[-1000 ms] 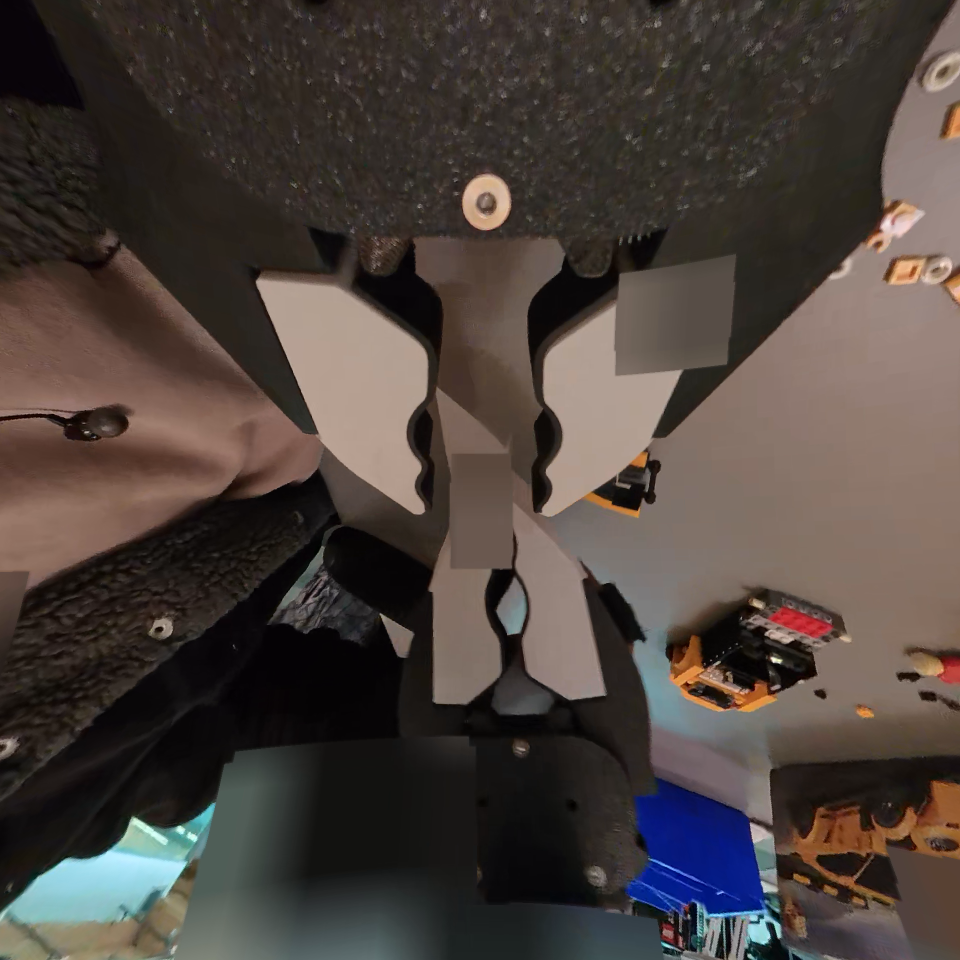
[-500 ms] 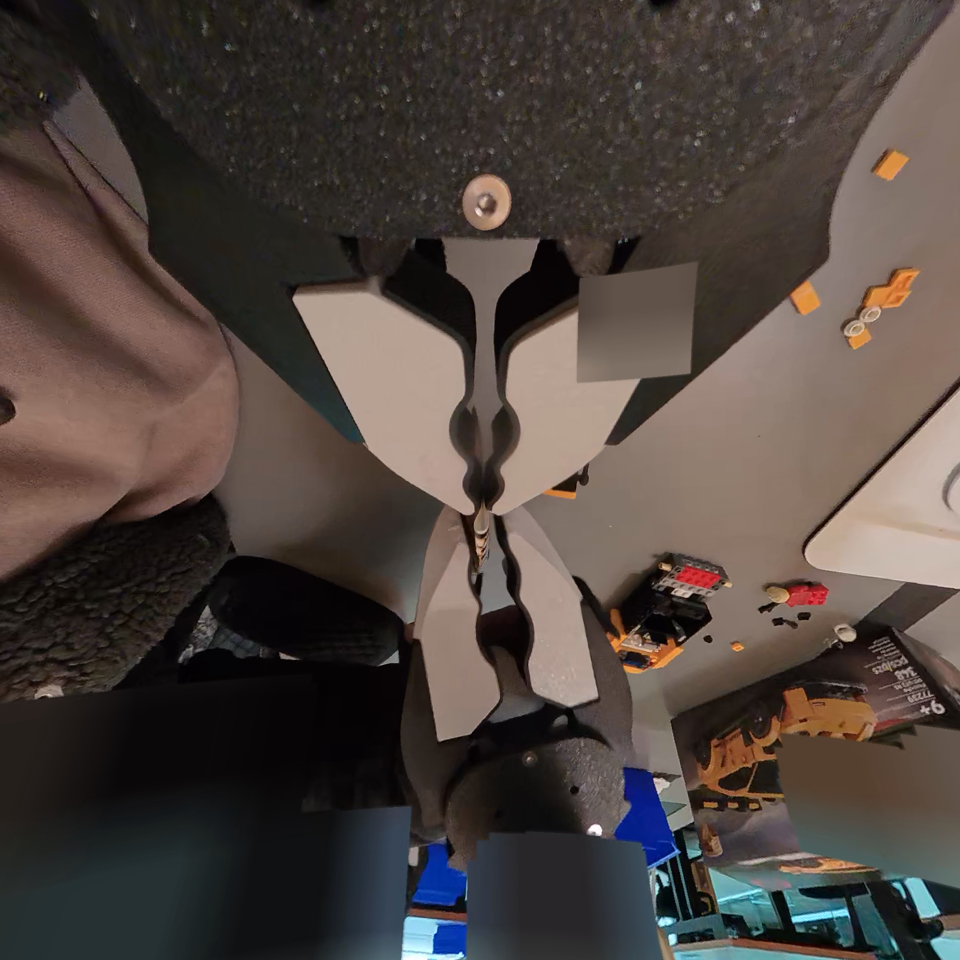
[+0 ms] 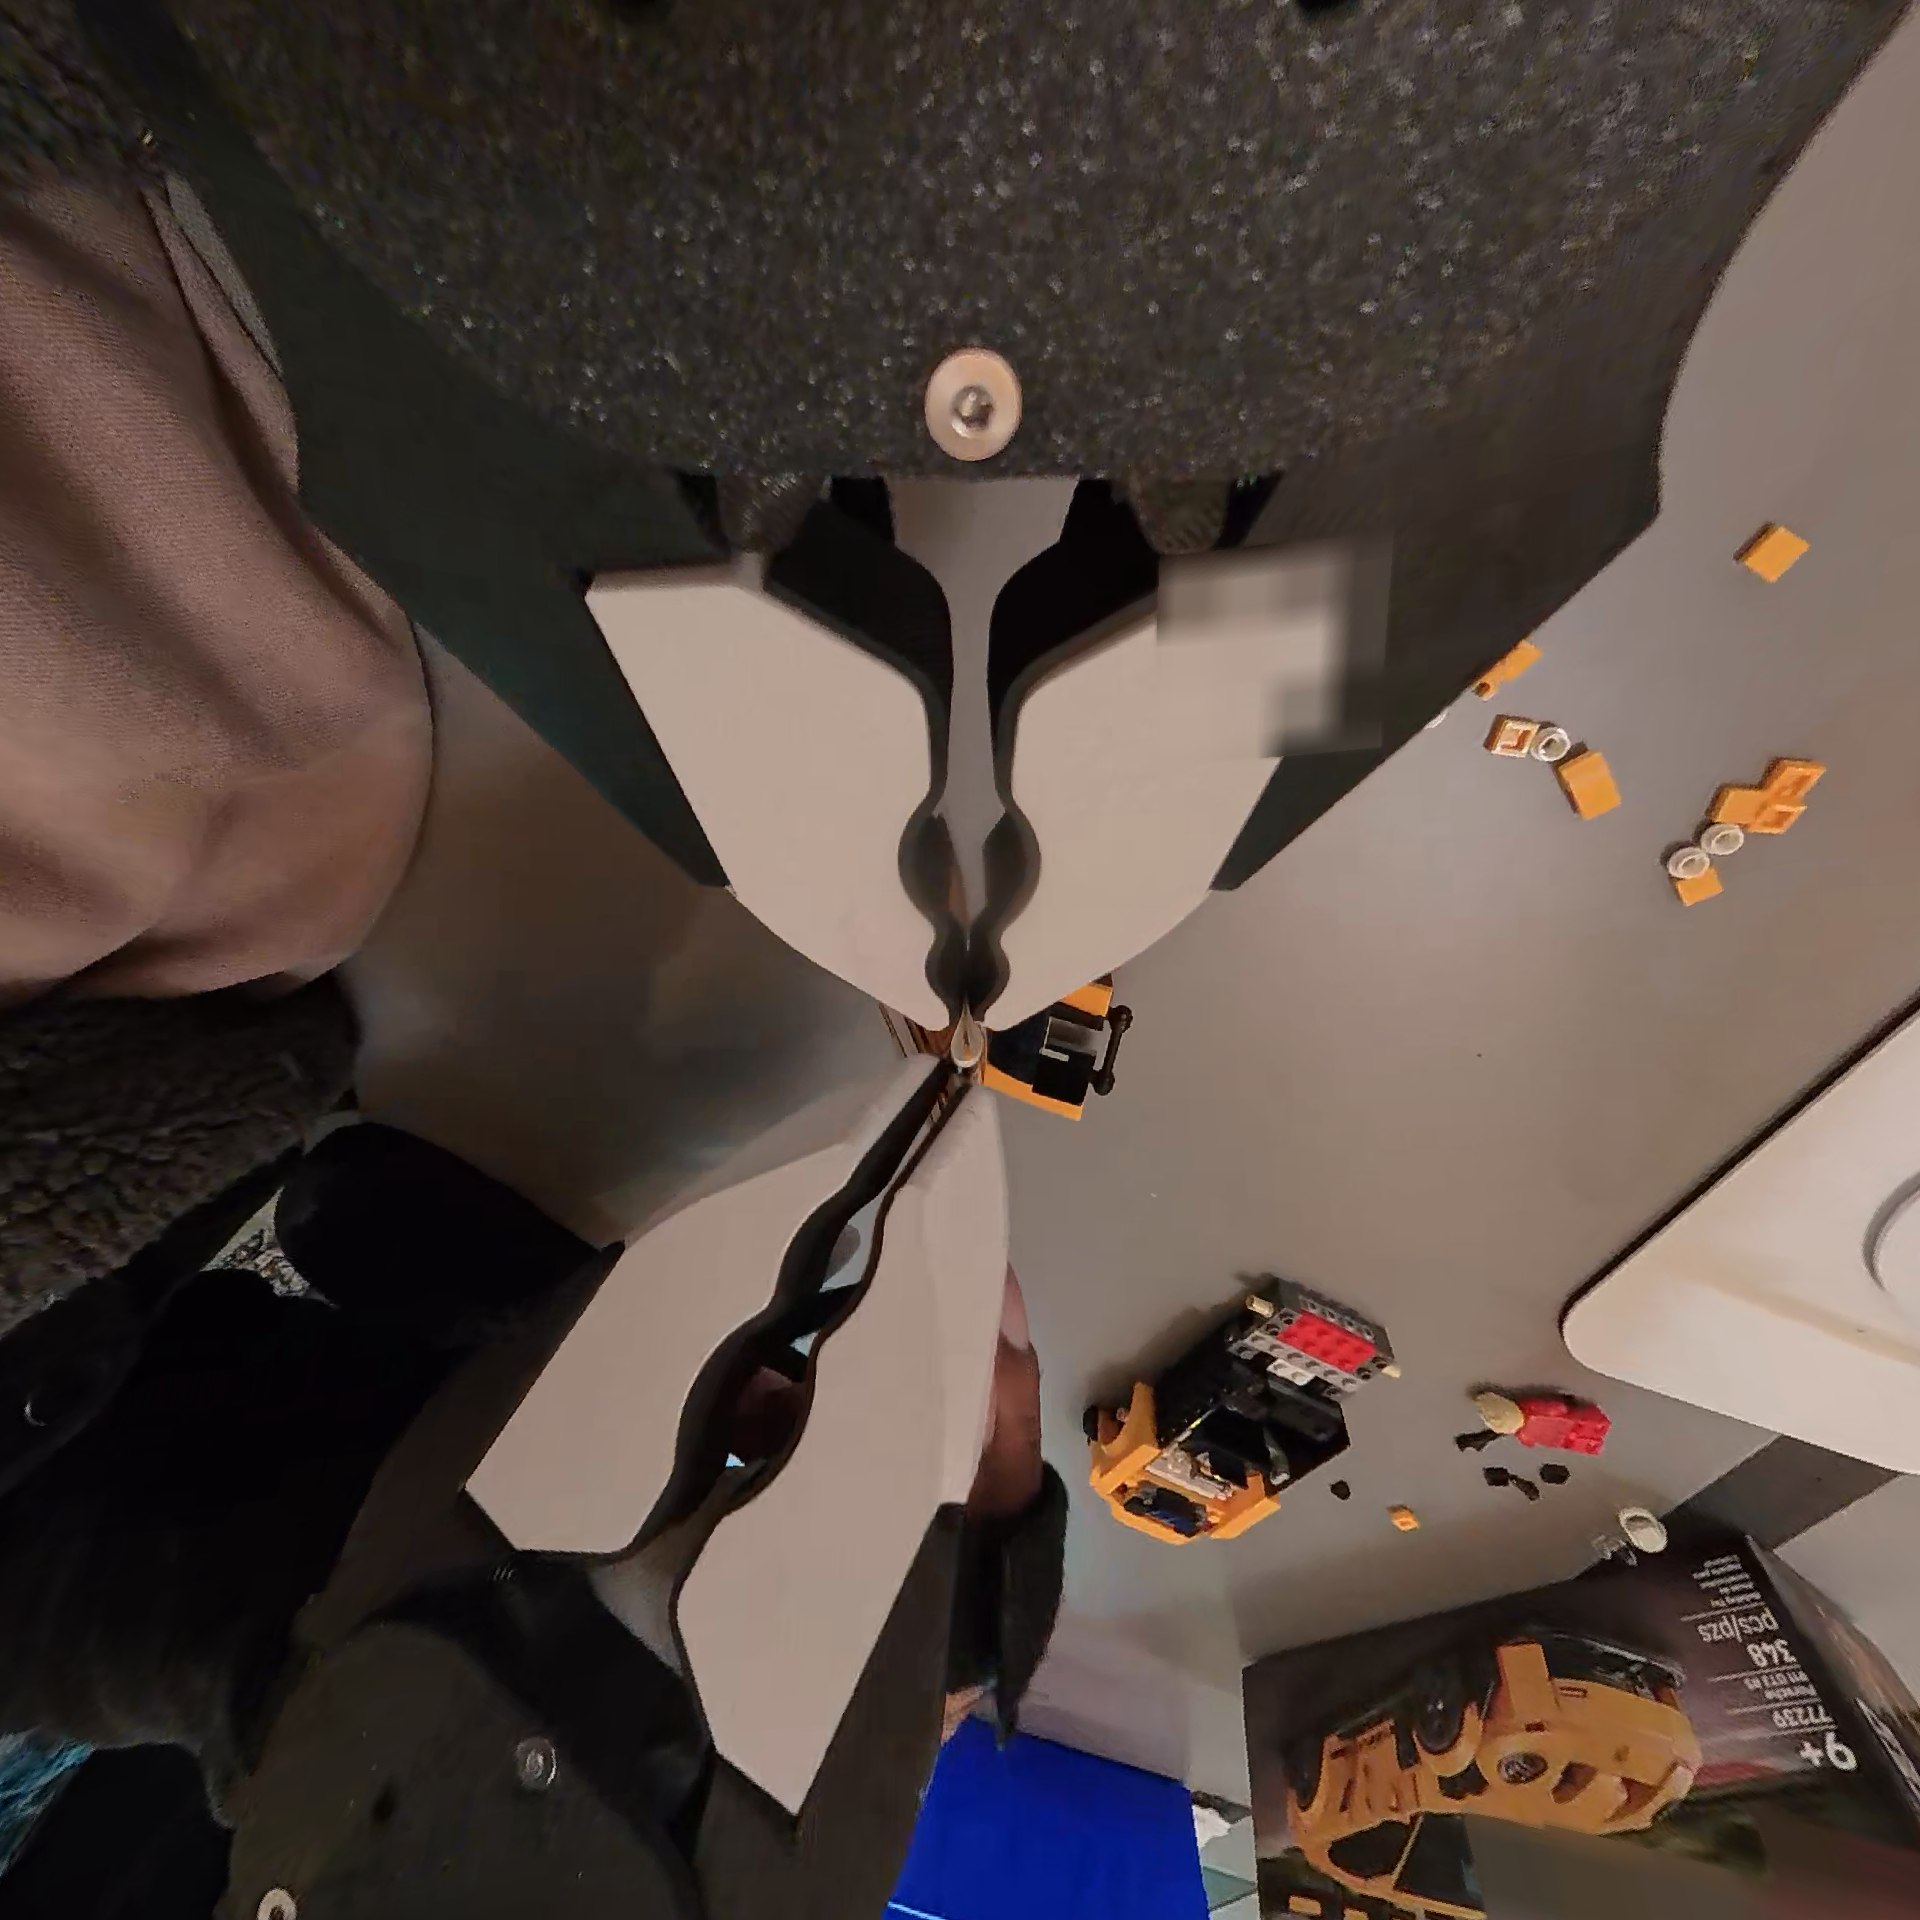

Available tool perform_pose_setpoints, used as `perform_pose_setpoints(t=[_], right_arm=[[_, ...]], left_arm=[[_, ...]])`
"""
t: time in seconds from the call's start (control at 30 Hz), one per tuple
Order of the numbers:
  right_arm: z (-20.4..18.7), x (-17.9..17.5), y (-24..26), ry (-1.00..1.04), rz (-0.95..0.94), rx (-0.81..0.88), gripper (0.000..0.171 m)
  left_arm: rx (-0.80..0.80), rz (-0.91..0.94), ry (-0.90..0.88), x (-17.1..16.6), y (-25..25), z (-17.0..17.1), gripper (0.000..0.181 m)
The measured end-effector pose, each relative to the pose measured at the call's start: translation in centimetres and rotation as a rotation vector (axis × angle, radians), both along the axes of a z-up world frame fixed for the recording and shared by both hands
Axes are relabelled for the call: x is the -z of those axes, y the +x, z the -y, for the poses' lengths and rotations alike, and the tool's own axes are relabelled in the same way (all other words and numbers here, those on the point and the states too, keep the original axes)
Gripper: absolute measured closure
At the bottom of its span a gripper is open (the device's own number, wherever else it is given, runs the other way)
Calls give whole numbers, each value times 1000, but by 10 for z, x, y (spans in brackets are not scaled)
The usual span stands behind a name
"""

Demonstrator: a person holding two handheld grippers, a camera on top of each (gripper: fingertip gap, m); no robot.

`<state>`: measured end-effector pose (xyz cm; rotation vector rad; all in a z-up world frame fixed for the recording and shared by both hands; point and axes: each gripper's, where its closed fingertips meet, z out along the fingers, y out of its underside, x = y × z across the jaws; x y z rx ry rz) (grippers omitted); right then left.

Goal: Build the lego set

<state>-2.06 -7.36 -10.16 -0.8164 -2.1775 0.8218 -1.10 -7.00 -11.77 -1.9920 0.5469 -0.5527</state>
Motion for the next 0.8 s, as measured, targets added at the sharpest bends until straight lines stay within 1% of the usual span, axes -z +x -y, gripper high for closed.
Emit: perform_pose_setpoints(t=[0.17,0.23,0.27,0.4,0.43,0.67,0.73,0.8], right_arm=[[-2,0,-3,60,-24,9,171],[-1,-1,-3,55,-35,3,171],[0,-2,-2,35,-37,-4,171],[4,-12,5,-108,-45,-56,171],[5,-15,7,-144,-43,-72,171],[15,-19,17,-270,-30,-167,171],[16,-18,18,-288,-17,-182,171],[17,-17,18,-295,-7,-187,171]], left_arm=[[-7,22,-16,0,-2,0,181],[10,55,-24,-1,0,2,181],[27,80,-26,-2,3,3,180],[127,216,-13,-16,11,12,160],[141,248,-4,-21,10,13,158],[272,420,7,-36,6,28,161],[252,392,23,-35,3,25,160],[245,286,58,-29,5,25,160]])
